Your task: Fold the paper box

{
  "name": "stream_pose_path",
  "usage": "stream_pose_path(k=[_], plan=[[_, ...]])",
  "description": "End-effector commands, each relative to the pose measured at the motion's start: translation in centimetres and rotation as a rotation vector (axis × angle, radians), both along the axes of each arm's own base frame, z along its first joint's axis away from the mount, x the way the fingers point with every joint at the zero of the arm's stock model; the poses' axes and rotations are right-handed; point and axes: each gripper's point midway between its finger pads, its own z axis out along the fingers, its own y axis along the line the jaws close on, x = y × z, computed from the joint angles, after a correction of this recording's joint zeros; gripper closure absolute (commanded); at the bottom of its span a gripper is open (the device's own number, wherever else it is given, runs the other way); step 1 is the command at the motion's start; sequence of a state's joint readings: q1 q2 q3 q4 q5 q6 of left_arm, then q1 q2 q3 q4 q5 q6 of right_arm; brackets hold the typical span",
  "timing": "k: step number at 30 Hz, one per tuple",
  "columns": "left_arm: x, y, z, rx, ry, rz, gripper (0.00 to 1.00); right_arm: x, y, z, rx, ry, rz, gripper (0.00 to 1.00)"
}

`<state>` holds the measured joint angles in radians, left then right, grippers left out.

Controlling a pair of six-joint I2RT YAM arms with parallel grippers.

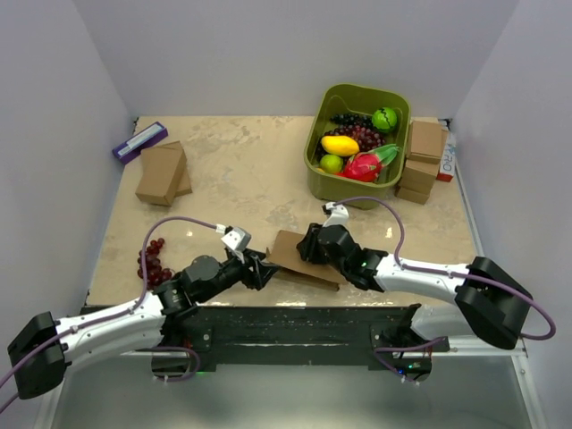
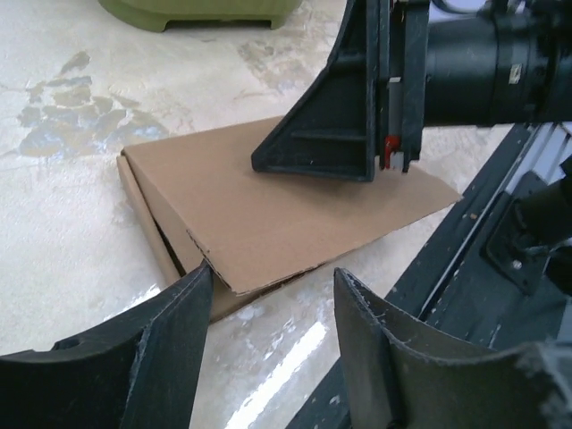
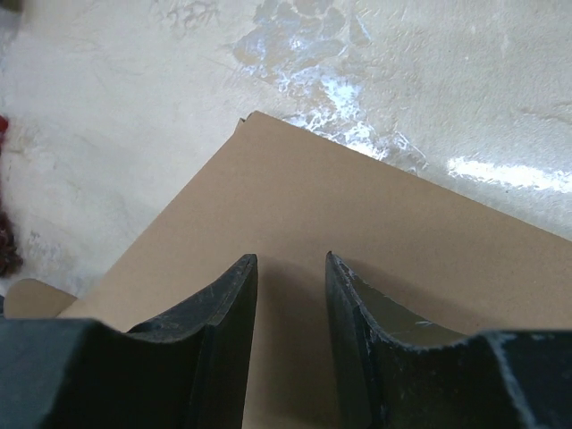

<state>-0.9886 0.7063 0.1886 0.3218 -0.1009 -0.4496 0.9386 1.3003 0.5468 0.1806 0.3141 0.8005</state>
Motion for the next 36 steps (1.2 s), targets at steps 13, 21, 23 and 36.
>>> stream_pose_path(k=[13, 21, 23, 36], plan=[[-1.5, -2.7, 9.9, -0.24, -0.12, -0.171, 0.24, -0.8, -2.3, -2.7, -0.092, 0.051, -0.045, 0.59], [1.4, -0.8, 5.5, -0.105, 0.074, 0.05, 0.26, -0.9, -2.2, -2.9, -0.097, 0.056, -0.042, 0.59], [1.3, -1.4, 4.2, -0.086, 0.137, 0.04, 0.27, -0.9, -2.3, -2.8, -0.094, 0.053, -0.046, 0.59], [0.9, -2.7, -2.7, -0.217, 0.358, 0.042, 0.35, -1.3, -3.1, -3.9, -0.104, 0.066, -0.064, 0.59]])
